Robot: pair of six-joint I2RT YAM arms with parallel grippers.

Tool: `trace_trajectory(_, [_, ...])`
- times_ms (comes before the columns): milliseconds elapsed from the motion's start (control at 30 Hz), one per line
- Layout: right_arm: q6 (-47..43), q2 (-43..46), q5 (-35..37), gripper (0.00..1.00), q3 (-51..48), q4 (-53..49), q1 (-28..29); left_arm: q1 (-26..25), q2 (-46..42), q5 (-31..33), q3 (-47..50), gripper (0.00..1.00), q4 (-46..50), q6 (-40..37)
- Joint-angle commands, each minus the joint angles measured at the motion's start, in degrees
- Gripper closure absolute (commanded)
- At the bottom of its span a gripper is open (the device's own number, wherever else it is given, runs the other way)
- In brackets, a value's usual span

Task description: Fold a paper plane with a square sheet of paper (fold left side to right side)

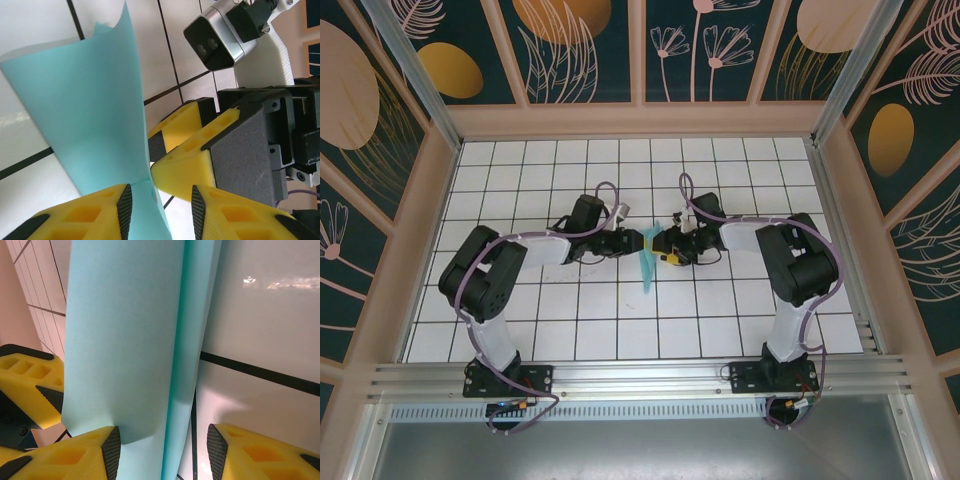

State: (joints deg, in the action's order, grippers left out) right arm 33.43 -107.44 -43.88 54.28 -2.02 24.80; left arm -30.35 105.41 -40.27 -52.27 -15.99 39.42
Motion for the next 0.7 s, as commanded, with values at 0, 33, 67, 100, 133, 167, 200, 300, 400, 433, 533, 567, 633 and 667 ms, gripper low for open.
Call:
trace_trajectory(0, [-0.83, -4.32, 5.92, 0.48, -0.32, -1.16, 1.14, -0.92, 1.63, -1.88, -1.90, 0.65, -1.73, 0.60])
trace_trajectory(33, [-0.82, -4.27, 5.97, 0.48, -0.33, -1.19, 1.13, -1.02, 1.94, -1.77, -2.09, 0.68, -1.59, 0.49])
trace_trajectory(67, [-0.82, -4.27, 6.00, 0.48, -0.32, -1.15, 1.15, -1.01, 2.13, -1.38, -2.09, 0.72, -1.38, 0.47])
trace_trajectory(100, [-0.82, -4.28, 6.00, 0.48, -0.39, -1.15, 1.21, -1.03, 2.29, -0.69, -2.24, 0.76, -0.87, 0.10])
trace_trajectory(133, [-0.82, -4.19, 6.00, 0.48, -0.42, -1.16, 1.14, -1.01, 2.39, 0.35, -2.38, 0.79, -0.06, -0.42])
trace_trajectory(167, [-0.82, -4.08, 6.00, 0.48, -0.42, -1.06, 1.19, -1.03, 2.39, 1.53, -2.47, 0.82, 0.70, -0.93])
trace_trajectory(200, [-0.98, -3.81, 6.00, 0.48, -0.49, -0.88, 1.19, -1.03, 2.43, 2.65, -2.64, 0.85, 1.54, -1.37])
trace_trajectory(300, [-1.60, -2.99, 6.34, 0.47, -0.64, -1.09, 1.15, -0.95, 3.06, 4.68, -3.04, 0.89, 3.34, -2.65])
trace_trajectory(400, [-2.26, -2.08, 6.61, 0.47, -0.70, -1.45, 1.14, -0.94, 4.33, 5.21, -3.10, 0.90, 3.44, -2.99])
trace_trajectory(433, [-2.40, -1.82, 6.65, 0.47, -0.75, -1.48, 1.15, -0.92, 4.66, 5.29, -3.08, 0.90, 3.42, -3.12])
trace_trajectory(533, [-2.75, -1.05, 6.61, 0.46, -0.98, -1.51, 1.04, -0.88, 5.55, 5.06, -3.10, 0.90, 2.98, -3.67])
trace_trajectory(567, [-2.83, -0.84, 6.68, 0.46, -1.02, -1.62, 0.96, -0.94, 5.85, 5.01, -3.10, 0.90, 2.89, -3.84])
trace_trajectory(633, [-3.14, -0.52, 6.69, 0.45, -1.00, -1.89, 0.82, -0.92, 6.40, 5.01, -3.11, 0.90, 2.92, -4.33])
trace_trajectory(667, [-3.28, -0.23, 6.95, 0.44, -1.05, -2.17, 0.70, -0.94, 6.64, 4.91, -4.75, 0.90, 2.99, -4.50])
